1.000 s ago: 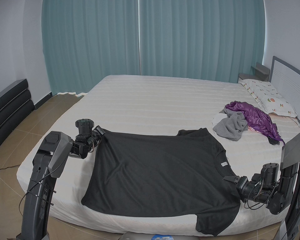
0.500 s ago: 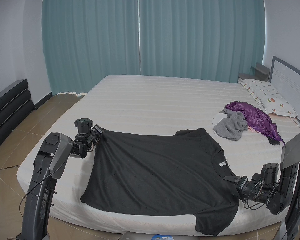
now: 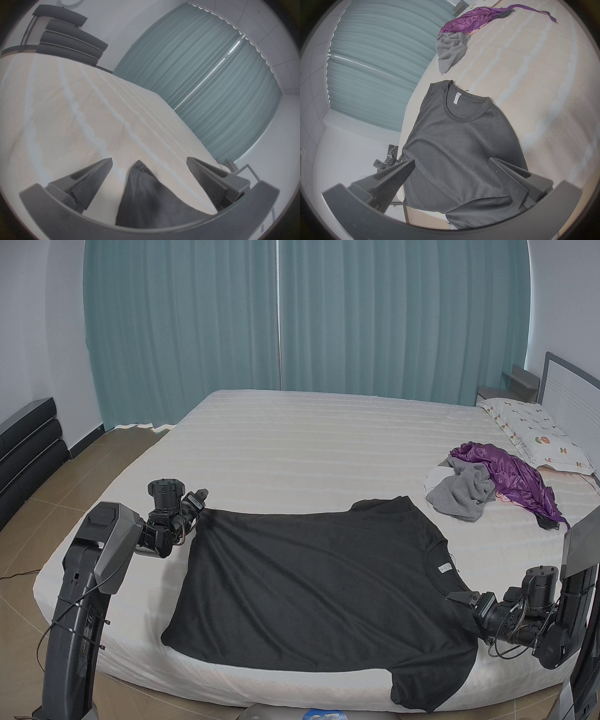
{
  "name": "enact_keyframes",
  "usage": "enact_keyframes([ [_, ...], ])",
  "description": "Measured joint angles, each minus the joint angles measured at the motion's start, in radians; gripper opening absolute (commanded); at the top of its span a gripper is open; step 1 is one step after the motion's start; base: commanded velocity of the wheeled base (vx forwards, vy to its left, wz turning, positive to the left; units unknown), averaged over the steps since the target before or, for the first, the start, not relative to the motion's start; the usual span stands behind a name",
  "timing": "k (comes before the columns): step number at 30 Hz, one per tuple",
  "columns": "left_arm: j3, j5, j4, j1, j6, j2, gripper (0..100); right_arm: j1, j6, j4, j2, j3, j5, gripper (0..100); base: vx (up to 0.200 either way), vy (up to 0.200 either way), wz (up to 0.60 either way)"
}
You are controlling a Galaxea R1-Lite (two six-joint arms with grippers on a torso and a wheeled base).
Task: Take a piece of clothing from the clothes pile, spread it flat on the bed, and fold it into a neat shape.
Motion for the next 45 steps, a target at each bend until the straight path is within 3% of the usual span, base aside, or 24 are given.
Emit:
enact_keyframes([
  [14,0.614,-0.095,-0.103,0.026,-0.072,-0.329,100,0.0,0.0,0.0,0.001,0.008,0.003,100,0.0,0.0,0.0],
  [23,1.063,-0.148,-0.293,0.016,-0.081,-0.513,100,0.002,0.001,0.0,0.003,0.01,0.005,100,-0.2,0.0,0.0],
  [29,1.315,-0.166,-0.445,-0.012,-0.083,-0.592,100,0.002,0.002,0.0,0.006,0.011,0.011,100,0.0,0.0,0.0],
  [34,1.467,-0.174,-0.536,-0.041,-0.053,-0.627,100,0.003,0.002,0.0,0.008,0.01,0.023,100,0.0,0.0,0.0],
  [38,1.549,-0.176,-0.553,-0.056,0.027,-0.642,100,0.003,0.002,0.0,0.008,0.01,0.027,100,0.0,0.0,0.0],
  [45,1.621,-0.164,-0.56,-0.063,0.051,-0.656,100,0.003,0.002,0.0,0.008,0.01,0.027,100,0.0,0.0,0.0],
])
